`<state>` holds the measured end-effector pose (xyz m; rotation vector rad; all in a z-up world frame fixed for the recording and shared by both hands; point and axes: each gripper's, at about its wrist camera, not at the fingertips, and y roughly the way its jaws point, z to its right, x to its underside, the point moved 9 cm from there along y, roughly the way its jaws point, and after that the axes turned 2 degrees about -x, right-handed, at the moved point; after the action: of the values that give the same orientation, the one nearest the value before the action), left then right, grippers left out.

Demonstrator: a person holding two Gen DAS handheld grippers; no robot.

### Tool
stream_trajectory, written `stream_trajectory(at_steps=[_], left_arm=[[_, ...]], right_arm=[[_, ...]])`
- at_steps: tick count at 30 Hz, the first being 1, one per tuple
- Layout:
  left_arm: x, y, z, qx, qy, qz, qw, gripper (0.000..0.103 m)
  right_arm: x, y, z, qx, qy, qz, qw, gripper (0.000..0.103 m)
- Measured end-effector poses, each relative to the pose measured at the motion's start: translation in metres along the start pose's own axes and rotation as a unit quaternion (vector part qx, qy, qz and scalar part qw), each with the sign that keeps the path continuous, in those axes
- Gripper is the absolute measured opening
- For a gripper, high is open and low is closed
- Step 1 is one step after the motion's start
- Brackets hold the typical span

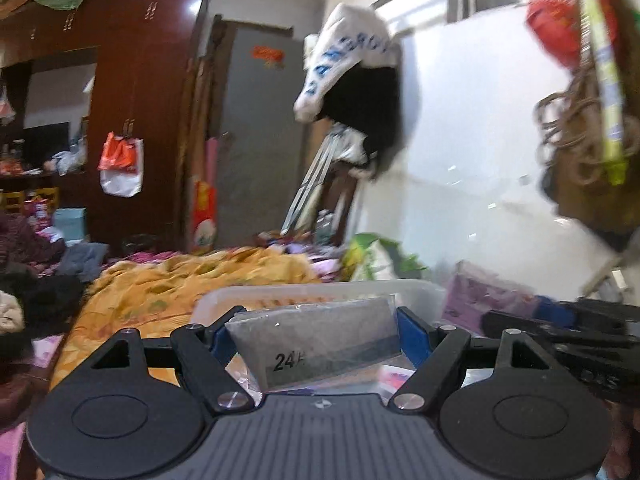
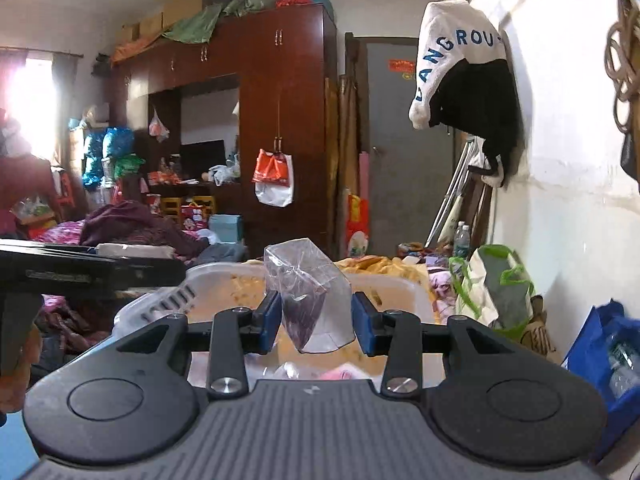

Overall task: Organize objects
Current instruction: 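Carry both held bags over the white basket and open both grippers, then grasp the white-labelled medicine bag with the left gripper while the right grasps the purple cellophane box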

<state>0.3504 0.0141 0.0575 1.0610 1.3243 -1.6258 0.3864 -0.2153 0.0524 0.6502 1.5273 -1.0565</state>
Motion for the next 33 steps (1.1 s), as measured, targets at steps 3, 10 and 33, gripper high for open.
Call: stream_trajectory(at_steps=[3, 10, 33], left_arm=[[0.003, 0.018, -0.004, -0.02, 0.01, -0.021, 0.9995, 0.083], [0.02, 0.021, -0.016, -0.01, -0.018, -0.043, 0.9988, 0.089], [0.171, -0.096, 0.021, -0.002, 0.027, -0.036, 0.999, 0.096]], right_arm=[[0.002, 0.01, -0.006, 0.0, -0.014, -0.001, 1.0, 0.054], [0.027, -0.013, -0.006, 0.021, -0.01, 0.001, 1.0, 0.098], [0.165, -0.14, -0.058, -0.091, -0.002, 0.012, 0.996, 0.098]])
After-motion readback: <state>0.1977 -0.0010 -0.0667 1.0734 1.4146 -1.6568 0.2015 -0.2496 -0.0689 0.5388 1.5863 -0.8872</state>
